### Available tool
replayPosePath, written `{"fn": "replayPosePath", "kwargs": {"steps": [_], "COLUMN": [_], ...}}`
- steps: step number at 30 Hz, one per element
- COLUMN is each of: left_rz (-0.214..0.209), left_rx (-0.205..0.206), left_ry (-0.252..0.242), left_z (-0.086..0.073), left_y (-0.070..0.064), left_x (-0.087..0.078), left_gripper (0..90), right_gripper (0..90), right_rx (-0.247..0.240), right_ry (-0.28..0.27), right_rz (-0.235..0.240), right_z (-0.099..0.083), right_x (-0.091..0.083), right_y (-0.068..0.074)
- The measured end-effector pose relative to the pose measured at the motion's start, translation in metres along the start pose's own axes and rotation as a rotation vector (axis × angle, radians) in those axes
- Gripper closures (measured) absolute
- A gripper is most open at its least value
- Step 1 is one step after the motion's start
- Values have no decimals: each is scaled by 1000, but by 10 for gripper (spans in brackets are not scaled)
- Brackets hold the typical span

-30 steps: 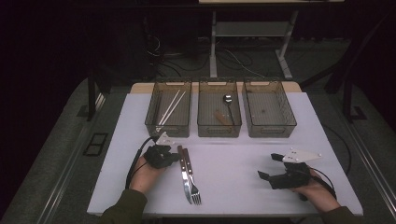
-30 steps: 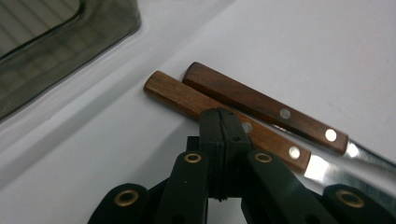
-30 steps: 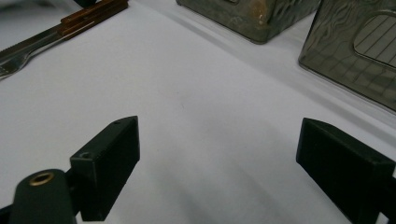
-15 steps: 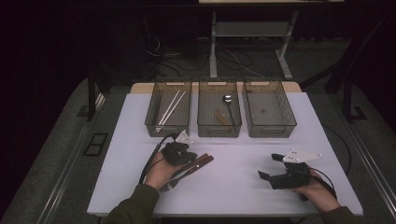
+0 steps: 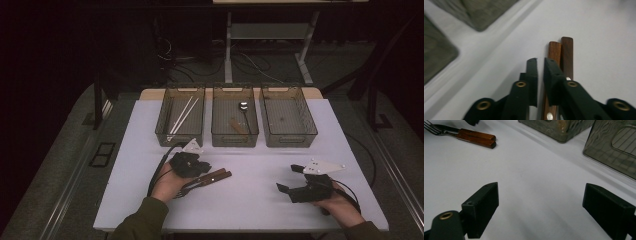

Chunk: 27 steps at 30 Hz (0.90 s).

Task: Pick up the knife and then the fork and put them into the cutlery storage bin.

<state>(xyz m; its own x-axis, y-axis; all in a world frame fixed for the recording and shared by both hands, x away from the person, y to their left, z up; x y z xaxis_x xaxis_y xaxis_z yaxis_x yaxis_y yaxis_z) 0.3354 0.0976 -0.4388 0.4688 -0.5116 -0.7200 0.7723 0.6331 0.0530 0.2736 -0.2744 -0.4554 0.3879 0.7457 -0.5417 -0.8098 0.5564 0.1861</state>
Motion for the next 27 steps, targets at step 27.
{"fn": "replayPosePath", "kwargs": {"steps": [27], "left_rz": [11], "left_rx": [81], "left_ry": [63], "left_z": [-30], "left_y": [-4], "left_x": [-5], "left_gripper": [742], "right_gripper": [132], "right_rx": [-6], "right_ry": [9], "right_rz": [-1], "right_z": [-1], "right_x": [1], "right_y": [0]}}
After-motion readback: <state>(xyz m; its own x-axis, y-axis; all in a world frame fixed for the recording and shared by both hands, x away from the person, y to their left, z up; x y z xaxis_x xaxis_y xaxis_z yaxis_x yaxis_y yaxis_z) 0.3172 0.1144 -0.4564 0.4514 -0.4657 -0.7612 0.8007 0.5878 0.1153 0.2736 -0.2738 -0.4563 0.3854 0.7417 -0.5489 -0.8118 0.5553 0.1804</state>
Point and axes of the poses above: each handheld gripper's, and its own axes: x roughly forward along the jaws, z roughly out of its top, y roughly to its left, the point moved 2 cm from there along x, roughly forward along the jaws, and after that the axes turned 12 degrees about z, right-handed, at the moved point
